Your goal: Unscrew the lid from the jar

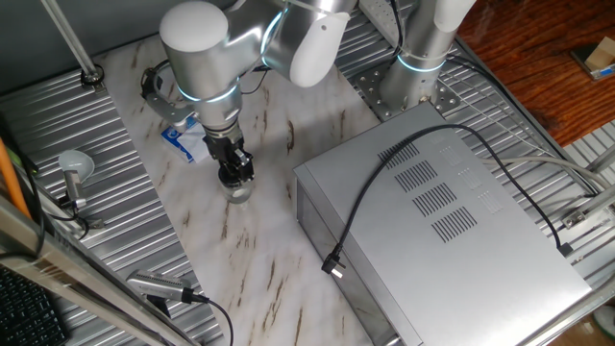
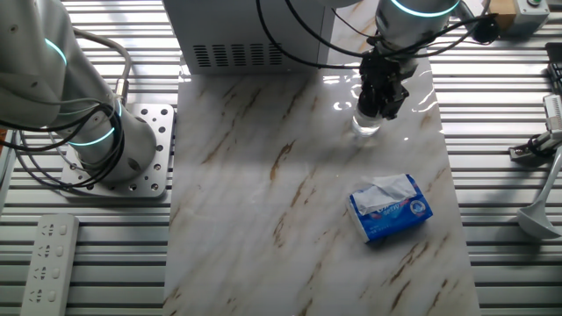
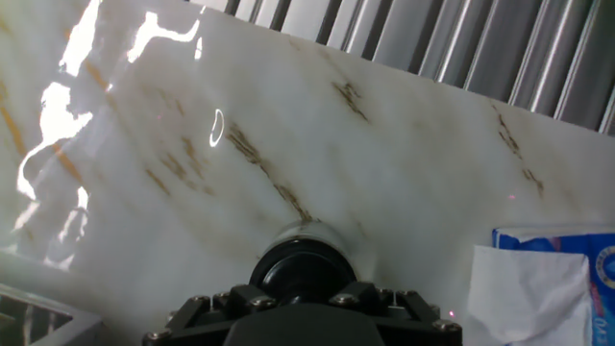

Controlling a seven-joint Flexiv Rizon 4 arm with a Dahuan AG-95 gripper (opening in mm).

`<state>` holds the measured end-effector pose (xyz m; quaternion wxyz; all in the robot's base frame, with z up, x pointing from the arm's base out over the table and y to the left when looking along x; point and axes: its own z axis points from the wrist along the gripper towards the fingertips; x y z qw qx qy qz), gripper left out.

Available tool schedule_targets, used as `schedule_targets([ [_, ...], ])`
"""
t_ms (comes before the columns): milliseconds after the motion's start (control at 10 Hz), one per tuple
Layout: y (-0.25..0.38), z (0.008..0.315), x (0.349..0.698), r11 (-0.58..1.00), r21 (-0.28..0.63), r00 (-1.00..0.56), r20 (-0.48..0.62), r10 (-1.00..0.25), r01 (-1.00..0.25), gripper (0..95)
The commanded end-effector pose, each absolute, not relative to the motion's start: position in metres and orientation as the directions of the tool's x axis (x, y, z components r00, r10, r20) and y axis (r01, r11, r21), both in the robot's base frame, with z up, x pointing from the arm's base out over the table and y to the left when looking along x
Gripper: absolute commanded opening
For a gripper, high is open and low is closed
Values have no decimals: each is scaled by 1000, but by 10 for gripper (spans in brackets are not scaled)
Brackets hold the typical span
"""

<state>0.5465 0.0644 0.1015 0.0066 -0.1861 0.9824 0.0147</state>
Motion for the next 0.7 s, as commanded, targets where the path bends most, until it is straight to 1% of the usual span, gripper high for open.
schedule_targets([
  [100,64,102,546,927,29,-927,-20,-374,-375,570],
  [700,64,102,546,880,17,-880,-17,-474,-474,570],
])
